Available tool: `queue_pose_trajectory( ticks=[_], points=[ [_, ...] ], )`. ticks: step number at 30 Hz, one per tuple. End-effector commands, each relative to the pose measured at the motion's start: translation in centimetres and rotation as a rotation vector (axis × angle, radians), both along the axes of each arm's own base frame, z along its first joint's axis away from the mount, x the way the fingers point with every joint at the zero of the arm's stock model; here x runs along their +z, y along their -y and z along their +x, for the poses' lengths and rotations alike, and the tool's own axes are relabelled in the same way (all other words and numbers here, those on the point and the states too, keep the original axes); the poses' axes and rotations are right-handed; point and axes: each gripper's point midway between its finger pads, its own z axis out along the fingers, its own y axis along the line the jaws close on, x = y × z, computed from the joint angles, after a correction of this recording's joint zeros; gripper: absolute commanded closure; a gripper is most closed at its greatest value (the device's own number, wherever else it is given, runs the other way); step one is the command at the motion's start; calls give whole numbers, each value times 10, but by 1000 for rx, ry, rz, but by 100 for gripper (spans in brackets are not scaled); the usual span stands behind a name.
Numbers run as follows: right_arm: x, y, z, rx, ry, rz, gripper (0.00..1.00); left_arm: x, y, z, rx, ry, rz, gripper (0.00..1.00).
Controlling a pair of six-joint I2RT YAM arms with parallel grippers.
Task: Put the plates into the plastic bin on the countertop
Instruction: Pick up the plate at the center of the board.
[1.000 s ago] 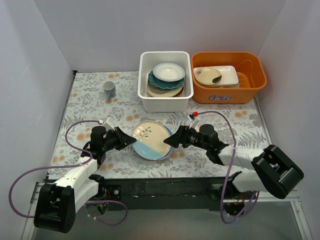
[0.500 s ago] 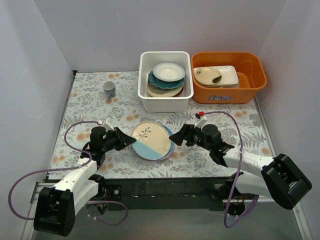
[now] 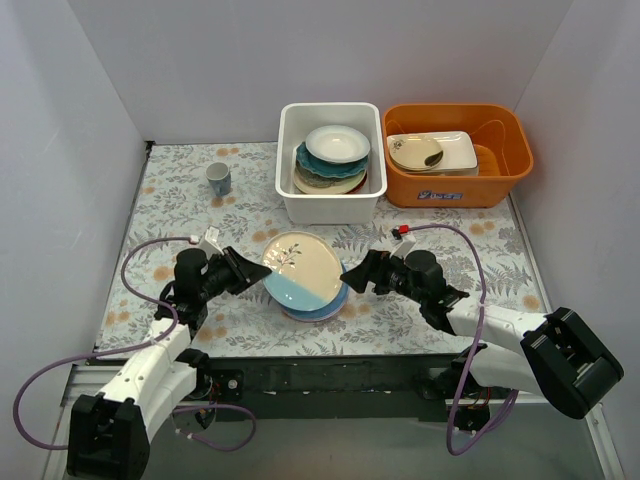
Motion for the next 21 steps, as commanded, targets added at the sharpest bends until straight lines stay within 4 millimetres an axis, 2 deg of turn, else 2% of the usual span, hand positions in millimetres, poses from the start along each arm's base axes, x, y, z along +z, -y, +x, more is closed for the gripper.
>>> queue_pose_trajectory(
  ticks=[1,13,21],
  points=[
    [-4,5,3,-17,12,-10,3,70,8,10,-18,175,-84,100],
    [-6,16,6,-49,19,-19,2,111,5,21,0,258,-52,100],
    [-12,17,5,-43,3,-26,2,132,5,29,-2,308,-33,100]
  ],
)
